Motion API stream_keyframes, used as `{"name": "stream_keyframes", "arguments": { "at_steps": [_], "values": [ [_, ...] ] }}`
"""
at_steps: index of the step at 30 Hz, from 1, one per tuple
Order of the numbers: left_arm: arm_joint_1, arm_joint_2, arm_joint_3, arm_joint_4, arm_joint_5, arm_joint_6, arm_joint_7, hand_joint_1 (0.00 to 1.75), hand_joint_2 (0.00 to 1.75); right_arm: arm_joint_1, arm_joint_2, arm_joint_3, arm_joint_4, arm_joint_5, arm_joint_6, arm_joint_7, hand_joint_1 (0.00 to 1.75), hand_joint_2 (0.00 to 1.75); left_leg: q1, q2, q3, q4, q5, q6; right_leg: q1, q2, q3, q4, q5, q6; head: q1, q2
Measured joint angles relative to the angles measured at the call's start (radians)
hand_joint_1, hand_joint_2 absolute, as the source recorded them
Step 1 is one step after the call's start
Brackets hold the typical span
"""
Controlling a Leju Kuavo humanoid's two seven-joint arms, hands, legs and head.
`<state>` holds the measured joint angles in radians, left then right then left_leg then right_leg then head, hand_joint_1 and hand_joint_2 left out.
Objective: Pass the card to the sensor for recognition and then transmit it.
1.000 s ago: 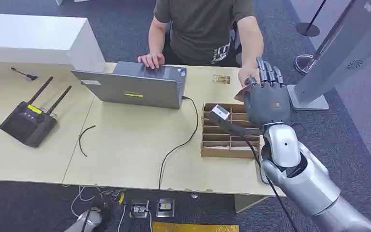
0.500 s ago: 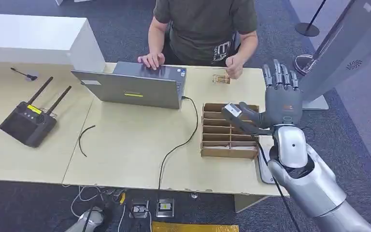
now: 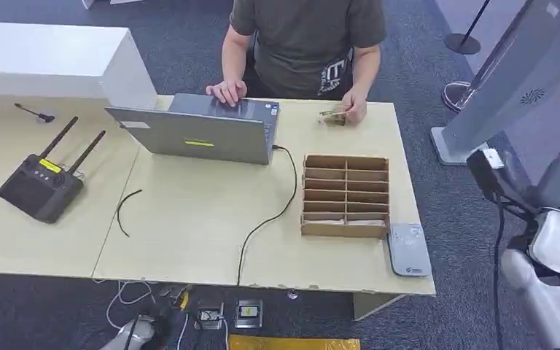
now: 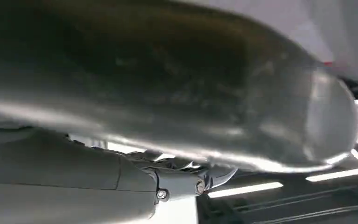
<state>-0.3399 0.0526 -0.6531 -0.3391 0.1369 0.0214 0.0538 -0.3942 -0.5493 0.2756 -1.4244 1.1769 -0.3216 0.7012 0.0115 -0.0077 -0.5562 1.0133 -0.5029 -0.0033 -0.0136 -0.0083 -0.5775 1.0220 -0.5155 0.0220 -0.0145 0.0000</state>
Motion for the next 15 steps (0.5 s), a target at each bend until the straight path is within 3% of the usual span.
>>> {"name": "stream_keyframes", "arguments": {
  "at_steps": [7, 15],
  "values": [
    [0.015, 0.001, 0.010, -0.001, 0.010, 0.002, -0.011, 0.00, 0.00, 0.116, -0.031, -0.167, 0.064, -0.075, -0.022, 0.002, 0.00, 0.00, 0.001, 0.000, 0.002, 0.000, 0.000, 0.000, 0.001, 0.000, 0.001, 0.002, 0.000, 0.000, 0.000, 0.000],
    [0.015, 0.001, 0.014, -0.003, 0.008, 0.005, -0.015, 0.00, 0.00, 0.136, -0.032, -0.193, 0.079, -0.099, -0.030, 0.002, 0.00, 0.00, 0.001, 0.001, 0.003, 0.000, 0.000, -0.001, 0.001, 0.002, 0.002, 0.002, 0.000, 0.000, 0.001, 0.000]
  ]
}}
